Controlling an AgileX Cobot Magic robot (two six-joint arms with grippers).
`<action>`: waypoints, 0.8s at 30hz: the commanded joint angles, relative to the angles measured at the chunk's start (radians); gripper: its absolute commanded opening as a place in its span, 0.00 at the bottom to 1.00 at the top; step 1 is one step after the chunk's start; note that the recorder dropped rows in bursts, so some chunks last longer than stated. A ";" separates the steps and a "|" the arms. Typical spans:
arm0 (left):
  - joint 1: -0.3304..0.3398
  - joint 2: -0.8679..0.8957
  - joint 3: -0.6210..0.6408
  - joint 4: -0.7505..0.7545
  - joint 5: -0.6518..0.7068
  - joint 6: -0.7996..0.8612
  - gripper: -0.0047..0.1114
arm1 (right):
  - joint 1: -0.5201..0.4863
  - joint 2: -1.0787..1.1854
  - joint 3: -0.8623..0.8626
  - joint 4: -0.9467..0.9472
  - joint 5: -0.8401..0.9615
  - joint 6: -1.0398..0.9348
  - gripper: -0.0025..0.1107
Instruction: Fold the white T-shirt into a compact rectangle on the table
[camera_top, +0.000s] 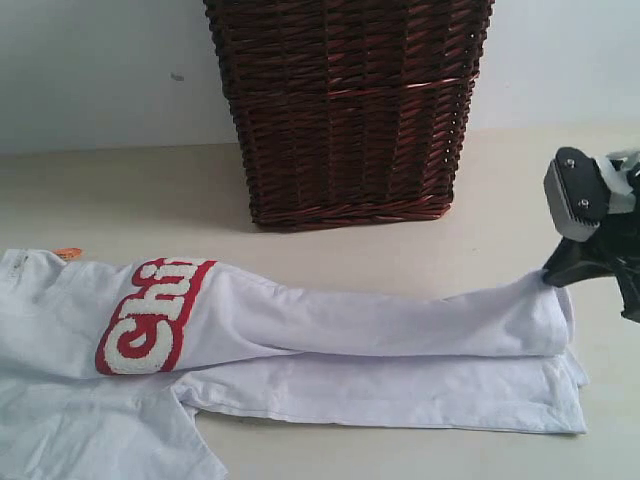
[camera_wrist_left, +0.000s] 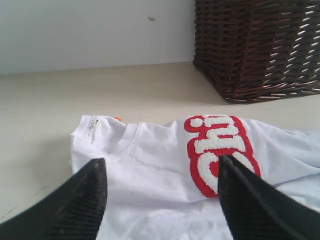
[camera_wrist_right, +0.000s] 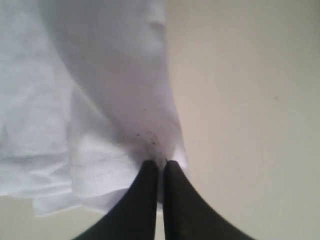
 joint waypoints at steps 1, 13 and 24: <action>-0.006 -0.005 0.002 0.003 -0.008 -0.006 0.57 | -0.004 -0.024 -0.006 0.163 -0.095 -0.091 0.02; -0.006 -0.005 0.002 0.003 -0.008 -0.006 0.57 | -0.004 0.107 -0.011 0.508 -0.509 -0.186 0.05; -0.006 -0.005 0.002 0.003 -0.008 -0.006 0.57 | -0.004 0.244 -0.077 0.971 -0.698 -0.178 0.56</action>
